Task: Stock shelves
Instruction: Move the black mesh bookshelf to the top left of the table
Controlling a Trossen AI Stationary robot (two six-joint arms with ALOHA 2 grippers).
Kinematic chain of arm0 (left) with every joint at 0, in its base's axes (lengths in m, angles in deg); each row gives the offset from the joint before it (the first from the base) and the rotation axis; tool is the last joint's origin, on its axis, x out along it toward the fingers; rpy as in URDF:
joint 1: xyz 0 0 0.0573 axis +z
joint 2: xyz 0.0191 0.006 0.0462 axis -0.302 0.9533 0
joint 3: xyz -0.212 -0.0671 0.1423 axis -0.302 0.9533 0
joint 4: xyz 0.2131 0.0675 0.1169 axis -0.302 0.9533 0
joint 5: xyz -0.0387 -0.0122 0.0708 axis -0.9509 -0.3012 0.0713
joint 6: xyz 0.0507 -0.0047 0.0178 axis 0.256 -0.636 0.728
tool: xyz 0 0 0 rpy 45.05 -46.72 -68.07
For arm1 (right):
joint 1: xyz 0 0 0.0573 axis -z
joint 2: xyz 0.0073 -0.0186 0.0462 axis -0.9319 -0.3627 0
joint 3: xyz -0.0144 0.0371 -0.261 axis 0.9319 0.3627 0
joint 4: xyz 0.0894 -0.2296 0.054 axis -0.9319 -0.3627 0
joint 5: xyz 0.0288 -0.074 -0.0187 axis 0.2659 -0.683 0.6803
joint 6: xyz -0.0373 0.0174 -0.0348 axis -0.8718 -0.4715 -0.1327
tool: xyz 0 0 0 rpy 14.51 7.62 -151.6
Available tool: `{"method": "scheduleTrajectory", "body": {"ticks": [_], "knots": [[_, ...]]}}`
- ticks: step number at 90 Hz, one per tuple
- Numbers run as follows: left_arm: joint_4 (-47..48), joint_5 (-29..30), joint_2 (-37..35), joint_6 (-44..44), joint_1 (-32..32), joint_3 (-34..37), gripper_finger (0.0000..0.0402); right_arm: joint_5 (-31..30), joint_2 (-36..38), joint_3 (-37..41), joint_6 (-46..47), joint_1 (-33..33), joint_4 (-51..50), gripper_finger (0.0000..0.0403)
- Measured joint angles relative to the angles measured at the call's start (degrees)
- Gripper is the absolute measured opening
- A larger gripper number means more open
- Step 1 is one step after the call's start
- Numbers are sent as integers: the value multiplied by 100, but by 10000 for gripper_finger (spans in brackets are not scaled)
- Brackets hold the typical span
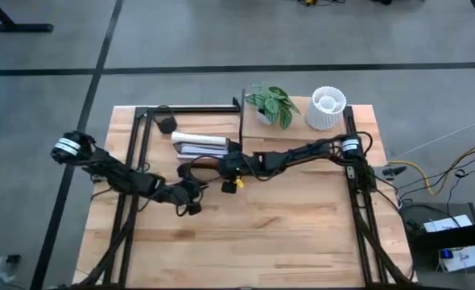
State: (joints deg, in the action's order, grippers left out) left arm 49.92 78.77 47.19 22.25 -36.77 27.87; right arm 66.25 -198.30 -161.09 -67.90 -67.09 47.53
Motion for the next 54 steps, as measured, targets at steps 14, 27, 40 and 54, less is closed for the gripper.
{"method": "scheduleTrajectory", "body": {"ticks": [14,27,40,54], "knots": [[-592,293,453,128,110,0,21,-340,340,0,18,-238,-710,116],[-799,311,822,109,383,0,21,-376,683,0,183,-578,-1347,104],[-1076,336,1018,65,669,2,21,-384,928,0,528,-997,-1553,87],[-1291,433,1121,66,986,-11,21,-489,983,0,748,-1438,-1632,66]]}}
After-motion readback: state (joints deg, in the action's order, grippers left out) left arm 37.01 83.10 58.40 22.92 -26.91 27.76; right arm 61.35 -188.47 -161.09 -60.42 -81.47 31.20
